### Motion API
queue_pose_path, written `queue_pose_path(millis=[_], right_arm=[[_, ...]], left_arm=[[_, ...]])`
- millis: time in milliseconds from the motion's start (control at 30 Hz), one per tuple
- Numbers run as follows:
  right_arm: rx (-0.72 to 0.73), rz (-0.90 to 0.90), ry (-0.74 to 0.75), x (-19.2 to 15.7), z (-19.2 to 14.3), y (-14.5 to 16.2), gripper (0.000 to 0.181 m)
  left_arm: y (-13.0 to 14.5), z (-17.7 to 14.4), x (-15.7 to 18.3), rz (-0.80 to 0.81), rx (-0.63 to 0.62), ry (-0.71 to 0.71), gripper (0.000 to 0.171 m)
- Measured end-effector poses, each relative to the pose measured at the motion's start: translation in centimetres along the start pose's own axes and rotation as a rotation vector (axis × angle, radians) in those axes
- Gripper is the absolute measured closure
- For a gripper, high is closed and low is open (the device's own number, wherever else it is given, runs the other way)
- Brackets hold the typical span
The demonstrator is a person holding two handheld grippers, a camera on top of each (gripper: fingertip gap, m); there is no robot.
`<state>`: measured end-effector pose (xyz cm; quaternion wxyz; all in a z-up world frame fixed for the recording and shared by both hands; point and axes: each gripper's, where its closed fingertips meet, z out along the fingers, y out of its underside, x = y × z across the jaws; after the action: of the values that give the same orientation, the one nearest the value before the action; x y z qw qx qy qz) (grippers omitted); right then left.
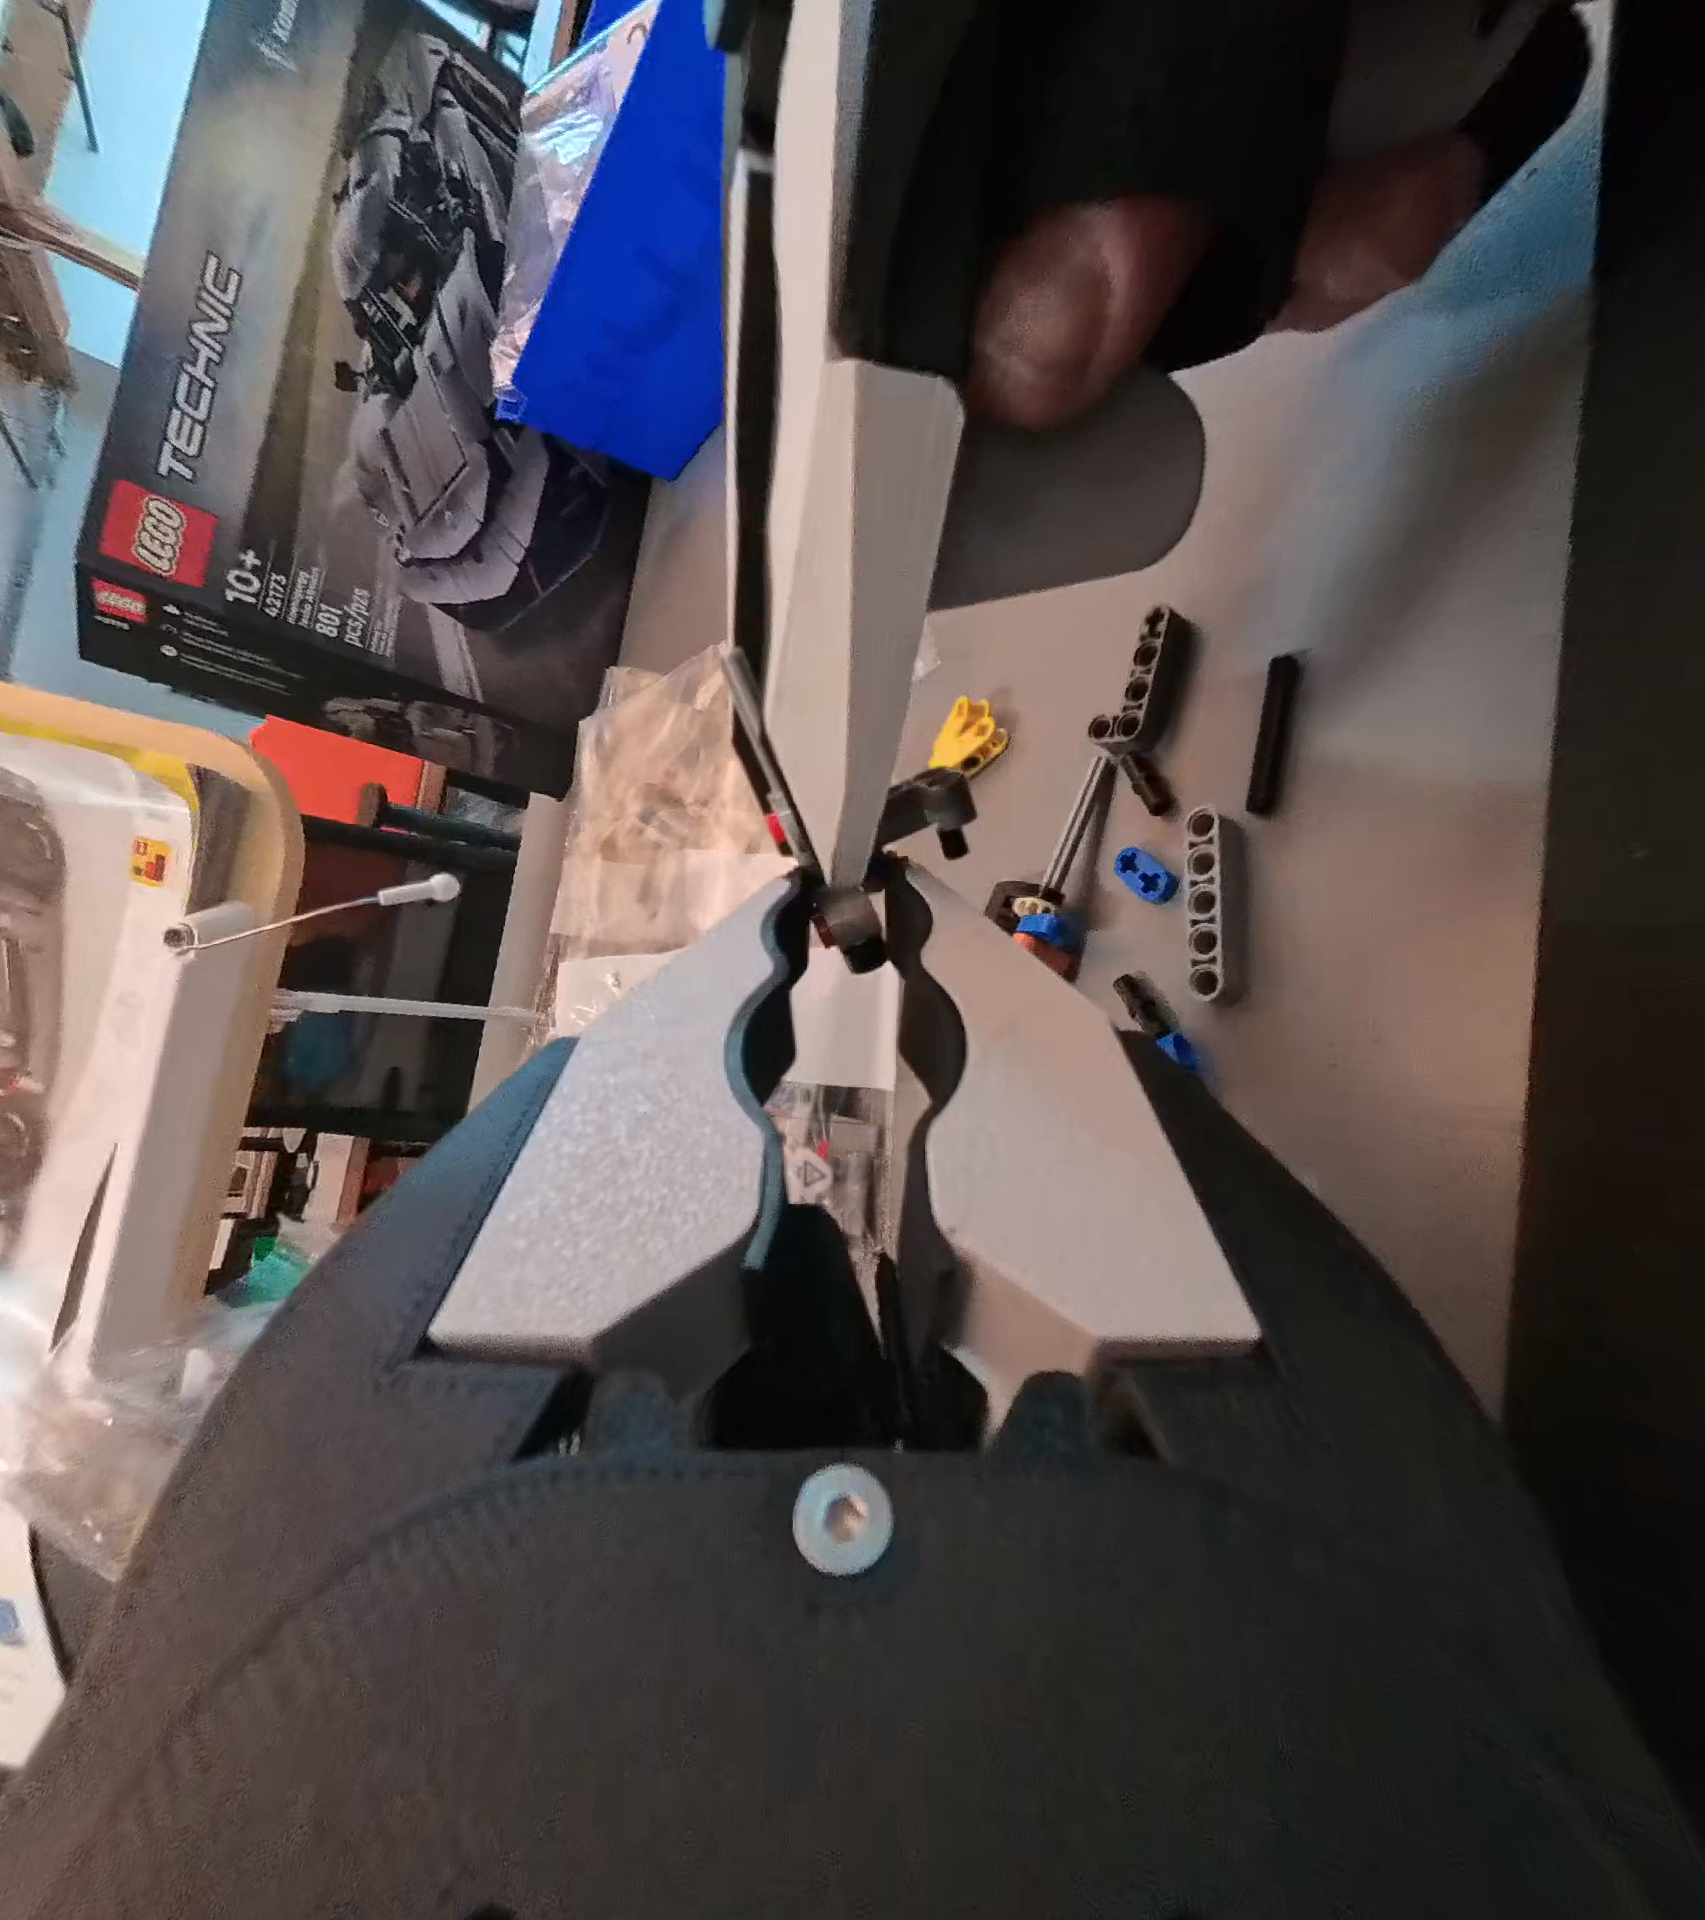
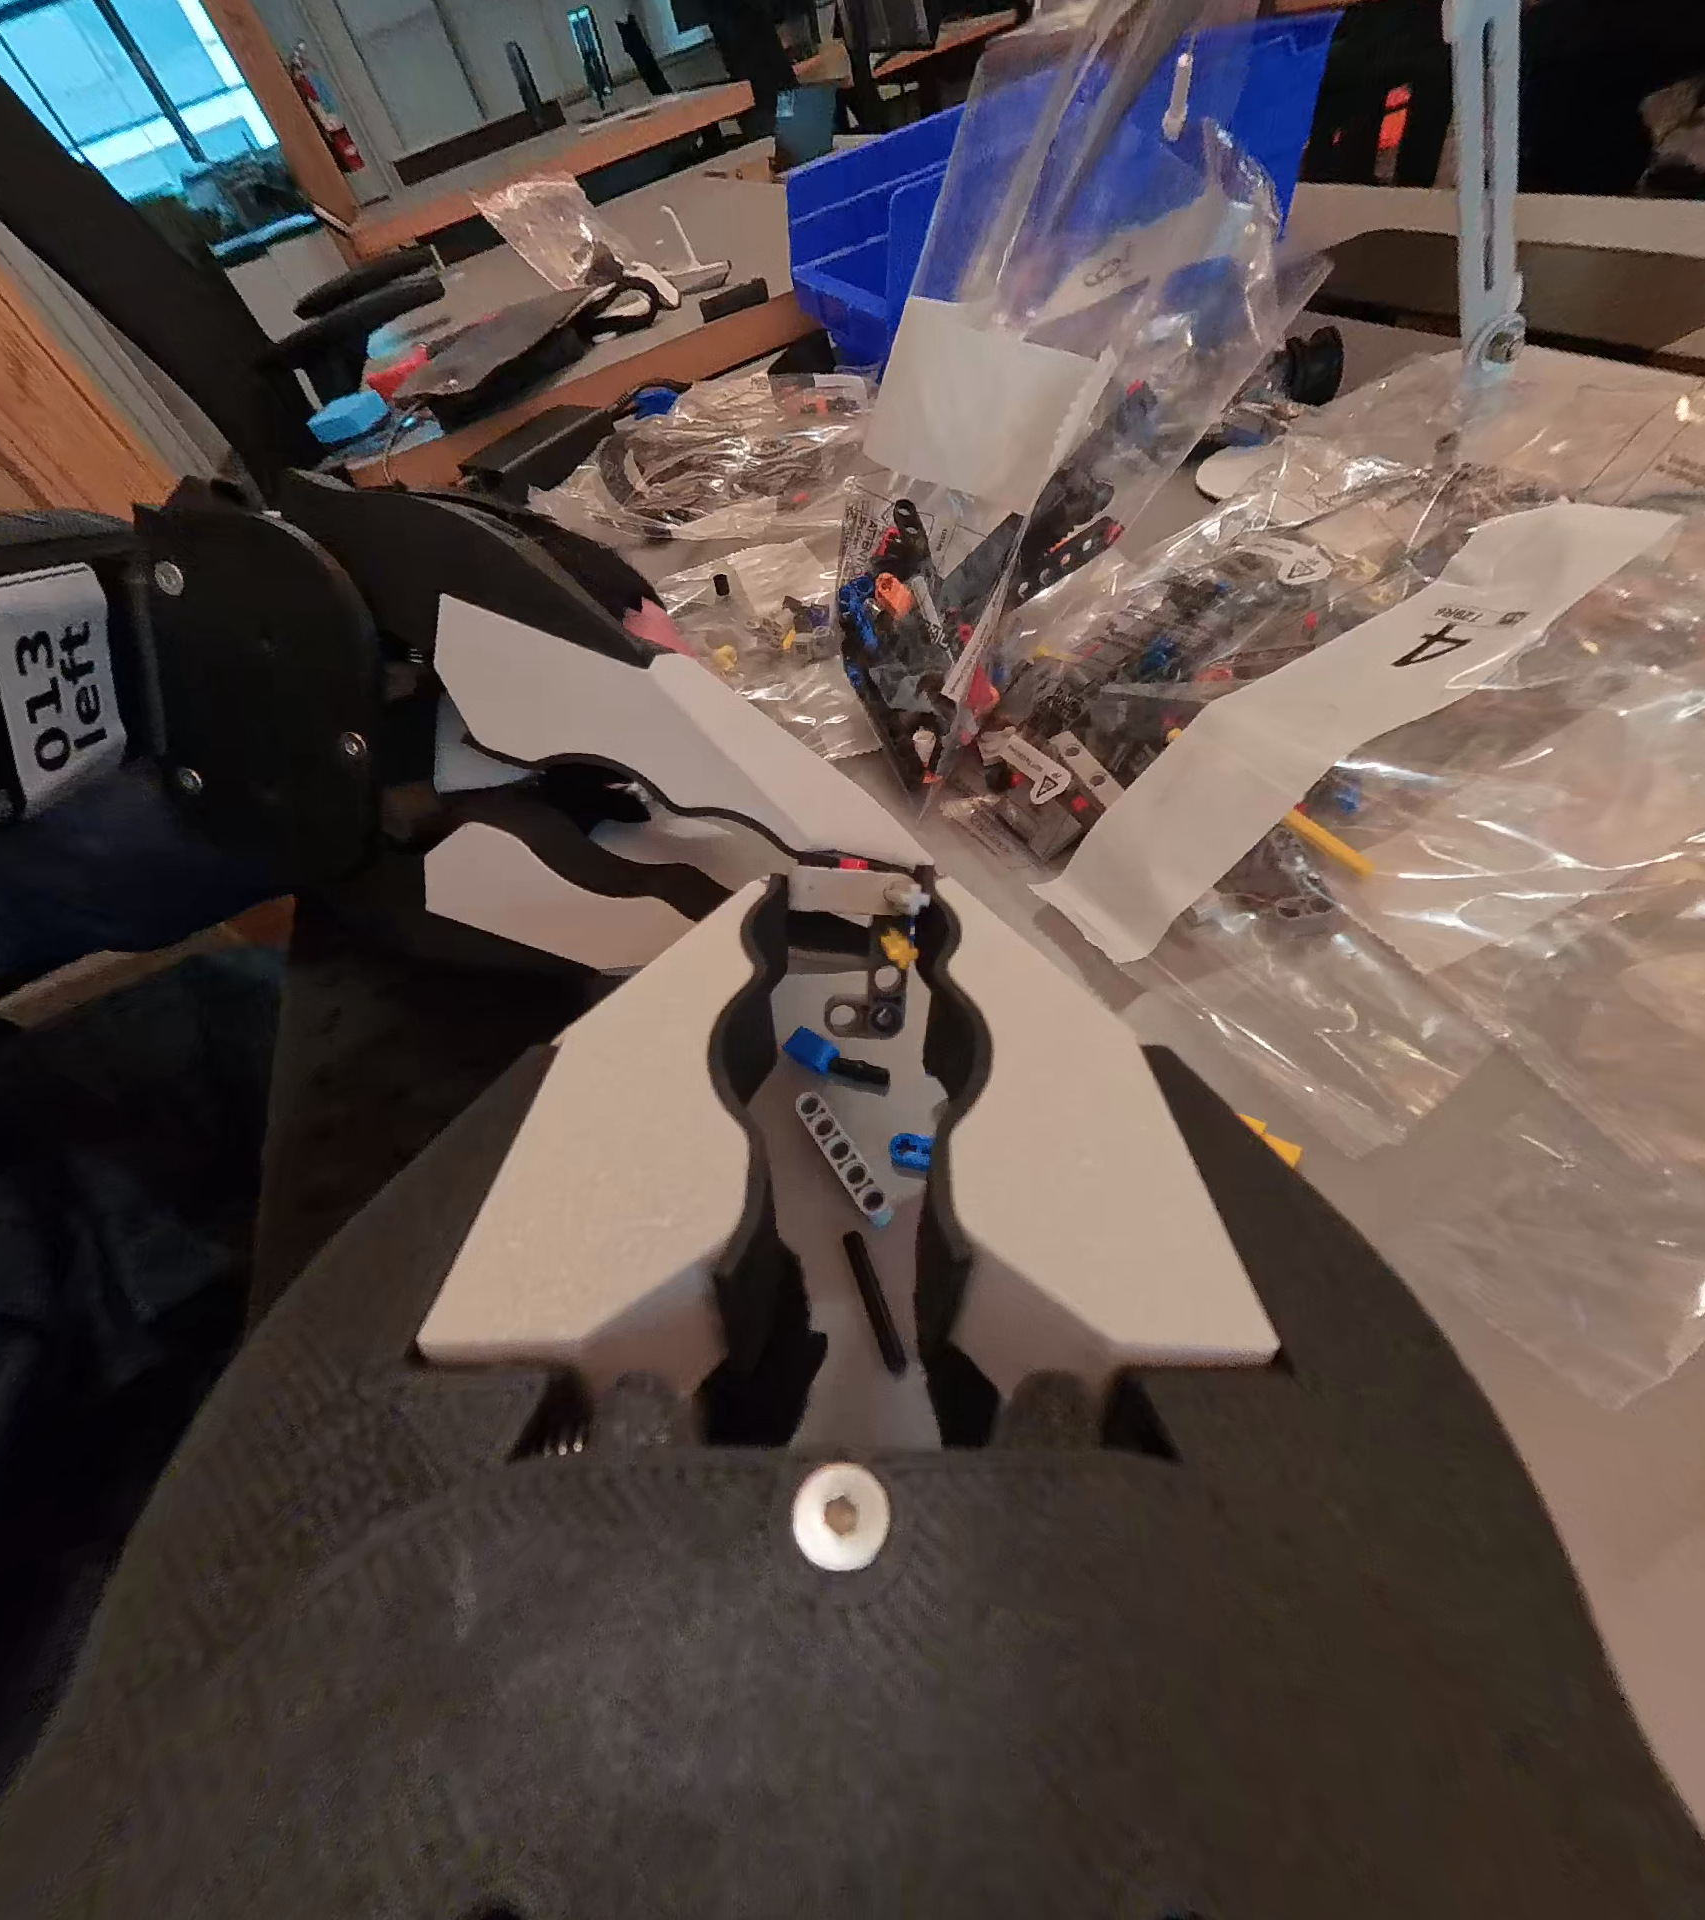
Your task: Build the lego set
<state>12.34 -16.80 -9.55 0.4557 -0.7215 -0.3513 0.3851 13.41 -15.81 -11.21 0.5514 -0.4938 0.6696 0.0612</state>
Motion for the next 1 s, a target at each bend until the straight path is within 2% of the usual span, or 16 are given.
queue_pose_path(millis=[200, 533, 600, 667, 700, 733, 800, 933, 1000], right_arm=[[0.011, 0.032, -0.029, -0.3, -0.6, -0.2, 0.161], [0.126, 0.111, -0.155, -1.3, -1.9, -1.9, 0.162], [0.11, 0.101, -0.136, -1.1, -1.6, -1.6, 0.161], [0.148, 0.121, -0.193, -1.7, -2.0, -2.1, 0.161], [0.141, 0.123, -0.194, -1.7, -1.9, -2.0, 0.161], [0.122, 0.104, -0.187, -1.8, -1.6, -1.7, 0.161], [0.116, 0.074, -0.166, -1.9, -1.3, -1.7, 0.161], [0.098, 0.06, -0.143, -1.8, -1.4, -1.5, 0.161], [0.118, 0.098, -0.192, -2.0, -1.8, -1.8, 0.161]], left_arm=[[-0.4, -0.2, -0.1, 0.061, -0.024, -0.044, 0.158], [-1.9, -1.3, -1.1, -0.056, 0.083, -0.035, 0.158], [-1.7, -1.1, -1.1, -0.057, 0.083, -0.034, 0.158], [-2.2, -1.7, -1.4, -0.077, 0.13, -0.042, 0.157], [-2.1, -1.6, -1.4, -0.08, 0.12, -0.042, 0.152], [-1.7, -1.3, -1.5, -0.076, 0.091, -0.052, 0.14], [-1.5, -0.9, -1.1, -0.044, 0.05, -0.054, 0.156], [-1.3, -0.8, -0.9, -0.023, 0.021, -0.053, 0.158], [-1.6, -1.0, -1.0, -0.006, 0.03, -0.072, 0.158]])
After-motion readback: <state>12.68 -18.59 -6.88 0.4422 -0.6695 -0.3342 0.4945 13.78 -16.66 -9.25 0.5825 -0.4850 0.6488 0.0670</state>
